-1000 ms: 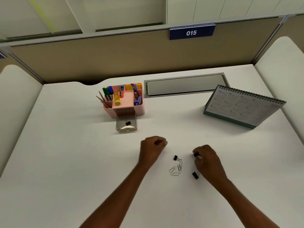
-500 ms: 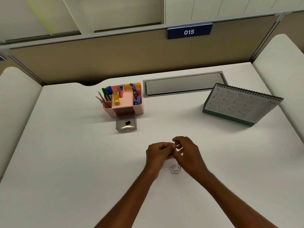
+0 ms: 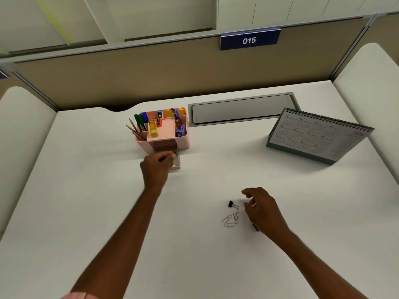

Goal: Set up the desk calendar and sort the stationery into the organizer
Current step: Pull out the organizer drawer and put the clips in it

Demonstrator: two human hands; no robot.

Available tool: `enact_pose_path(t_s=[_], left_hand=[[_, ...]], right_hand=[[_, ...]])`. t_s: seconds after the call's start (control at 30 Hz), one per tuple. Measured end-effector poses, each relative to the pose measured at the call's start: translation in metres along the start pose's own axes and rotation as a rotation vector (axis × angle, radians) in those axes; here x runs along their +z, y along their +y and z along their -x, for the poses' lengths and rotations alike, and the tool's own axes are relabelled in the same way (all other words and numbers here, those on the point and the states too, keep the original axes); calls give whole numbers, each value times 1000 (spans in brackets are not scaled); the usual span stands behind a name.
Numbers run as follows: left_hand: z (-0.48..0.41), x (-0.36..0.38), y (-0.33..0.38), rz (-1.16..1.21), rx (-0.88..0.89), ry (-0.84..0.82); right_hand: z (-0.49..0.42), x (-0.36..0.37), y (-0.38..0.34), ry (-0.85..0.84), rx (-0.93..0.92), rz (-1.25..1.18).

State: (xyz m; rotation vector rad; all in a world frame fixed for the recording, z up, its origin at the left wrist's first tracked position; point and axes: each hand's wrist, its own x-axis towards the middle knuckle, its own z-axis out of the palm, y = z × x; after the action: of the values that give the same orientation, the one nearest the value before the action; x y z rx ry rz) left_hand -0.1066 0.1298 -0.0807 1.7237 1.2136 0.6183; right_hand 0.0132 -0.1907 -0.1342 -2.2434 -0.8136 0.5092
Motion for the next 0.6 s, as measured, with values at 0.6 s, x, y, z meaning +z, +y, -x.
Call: enact_pose_path(t_s=[0.6], left_hand=[[-63,10,-23,-675,77,-168]], right_hand=[[7,-16,25,9,102,48]])
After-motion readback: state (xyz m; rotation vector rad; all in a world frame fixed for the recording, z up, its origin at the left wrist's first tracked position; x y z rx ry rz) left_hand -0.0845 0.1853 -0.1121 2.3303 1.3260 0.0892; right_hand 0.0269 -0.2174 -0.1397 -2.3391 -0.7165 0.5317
